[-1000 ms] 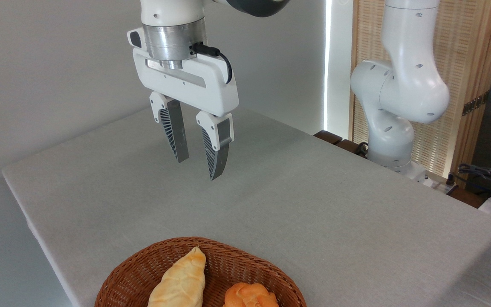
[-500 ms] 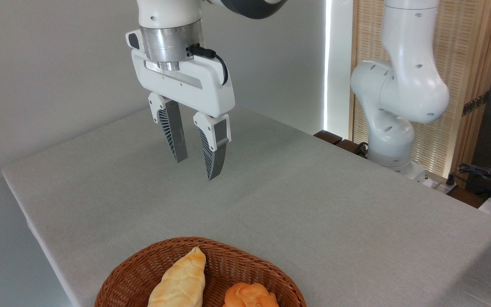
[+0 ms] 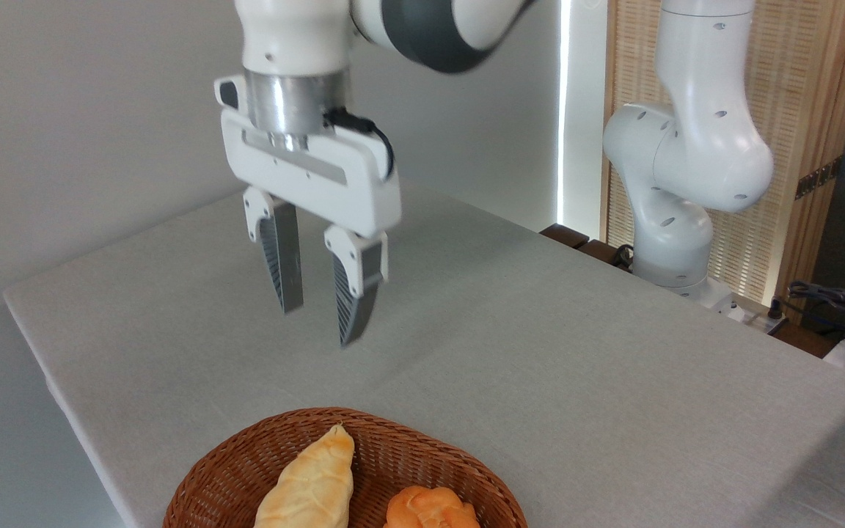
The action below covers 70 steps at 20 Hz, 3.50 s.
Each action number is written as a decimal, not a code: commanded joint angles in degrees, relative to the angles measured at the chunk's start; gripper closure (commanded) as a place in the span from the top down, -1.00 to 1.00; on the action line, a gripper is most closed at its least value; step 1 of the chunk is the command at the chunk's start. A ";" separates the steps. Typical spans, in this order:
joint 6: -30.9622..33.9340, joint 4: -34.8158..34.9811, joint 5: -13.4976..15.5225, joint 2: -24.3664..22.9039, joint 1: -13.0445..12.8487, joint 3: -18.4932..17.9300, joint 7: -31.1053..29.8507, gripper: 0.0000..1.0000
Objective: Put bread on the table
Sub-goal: 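Lower the open gripper over the long bread roll in the basket, then close the gripper on the long bread roll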
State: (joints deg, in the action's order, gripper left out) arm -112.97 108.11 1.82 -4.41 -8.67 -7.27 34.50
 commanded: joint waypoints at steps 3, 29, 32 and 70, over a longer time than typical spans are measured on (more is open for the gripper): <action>-7.33 3.59 -0.06 -0.95 0.14 -4.94 -5.30 1.00; -28.62 3.16 -1.91 16.45 0.14 -4.77 -9.97 1.00; -28.53 3.16 -1.99 16.28 0.41 -5.29 -9.71 1.00; -28.27 2.89 -1.64 14.53 0.50 -5.30 -9.71 -0.03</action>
State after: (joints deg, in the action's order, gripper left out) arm -140.21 111.62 0.10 11.32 -8.05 -12.41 25.42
